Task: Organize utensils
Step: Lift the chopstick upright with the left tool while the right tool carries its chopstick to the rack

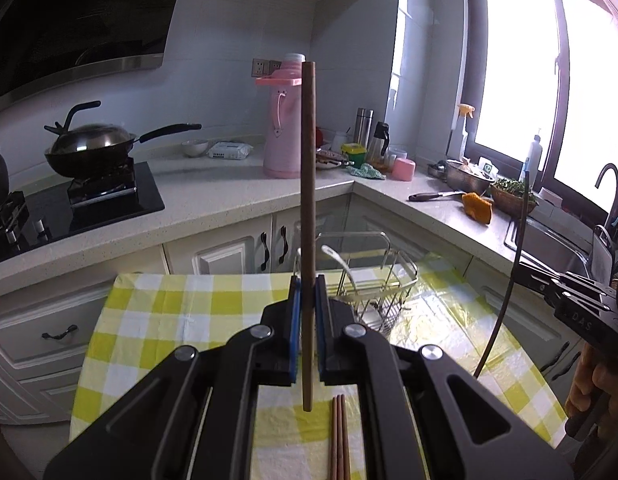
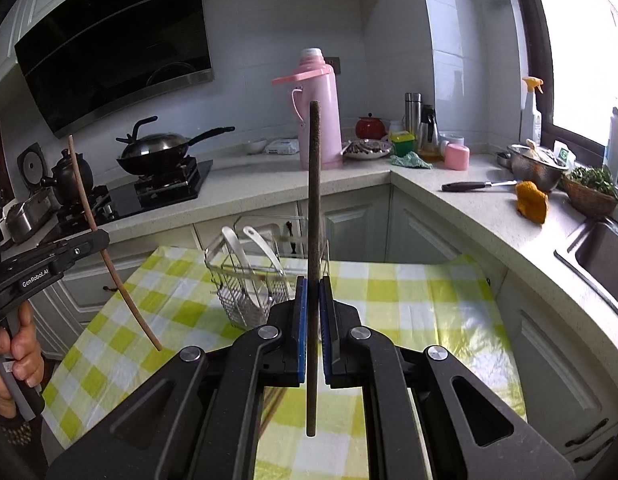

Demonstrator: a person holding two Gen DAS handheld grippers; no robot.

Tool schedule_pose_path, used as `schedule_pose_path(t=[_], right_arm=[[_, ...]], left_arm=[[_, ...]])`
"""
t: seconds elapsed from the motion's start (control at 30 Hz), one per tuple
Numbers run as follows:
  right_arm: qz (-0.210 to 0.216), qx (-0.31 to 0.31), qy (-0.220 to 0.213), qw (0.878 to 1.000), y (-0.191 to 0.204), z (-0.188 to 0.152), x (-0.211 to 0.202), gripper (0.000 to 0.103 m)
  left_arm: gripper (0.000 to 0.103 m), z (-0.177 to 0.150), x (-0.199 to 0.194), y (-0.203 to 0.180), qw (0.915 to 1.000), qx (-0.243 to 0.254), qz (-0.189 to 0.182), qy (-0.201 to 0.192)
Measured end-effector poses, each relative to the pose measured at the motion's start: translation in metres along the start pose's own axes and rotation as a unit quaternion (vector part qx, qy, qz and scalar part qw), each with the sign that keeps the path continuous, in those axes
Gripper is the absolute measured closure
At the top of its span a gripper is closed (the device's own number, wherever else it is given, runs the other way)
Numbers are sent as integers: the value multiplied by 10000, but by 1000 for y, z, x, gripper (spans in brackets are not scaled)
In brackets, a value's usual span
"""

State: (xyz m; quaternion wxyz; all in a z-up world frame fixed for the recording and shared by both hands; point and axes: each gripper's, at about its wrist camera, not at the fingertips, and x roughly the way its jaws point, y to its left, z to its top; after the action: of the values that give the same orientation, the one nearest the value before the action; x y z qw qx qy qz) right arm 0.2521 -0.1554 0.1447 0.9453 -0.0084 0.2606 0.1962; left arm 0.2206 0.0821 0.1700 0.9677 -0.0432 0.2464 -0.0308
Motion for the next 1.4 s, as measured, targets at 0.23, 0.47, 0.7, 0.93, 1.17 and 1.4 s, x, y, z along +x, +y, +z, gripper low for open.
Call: schedule_pose_path(t=[0.23,0.47,0.7,0.93,1.17,1.4], right_arm=[[88,-164,-370,9991,9,66,5,95],[53,-296,-546,9981,21,112,25,95],[72,-197,-580,9981,21,130,57,95],[96,-5,-478,9988,16,123,95,95],[94,89,-362,9993,17,110,120,95],[133,199,-194,9995,18,92,142,95]], left_arm=[[96,59,7,-10,9995,80,-92,-293],[96,97,26,-25,9989,149,-169,-415],[96,112,54,-28,9992,95,-197,-341],[96,109,84,-20,9997,-49,-158,-183],[96,101,108,-12,9998,-166,-114,-26],[96,88,126,-8,9995,-254,-88,147]])
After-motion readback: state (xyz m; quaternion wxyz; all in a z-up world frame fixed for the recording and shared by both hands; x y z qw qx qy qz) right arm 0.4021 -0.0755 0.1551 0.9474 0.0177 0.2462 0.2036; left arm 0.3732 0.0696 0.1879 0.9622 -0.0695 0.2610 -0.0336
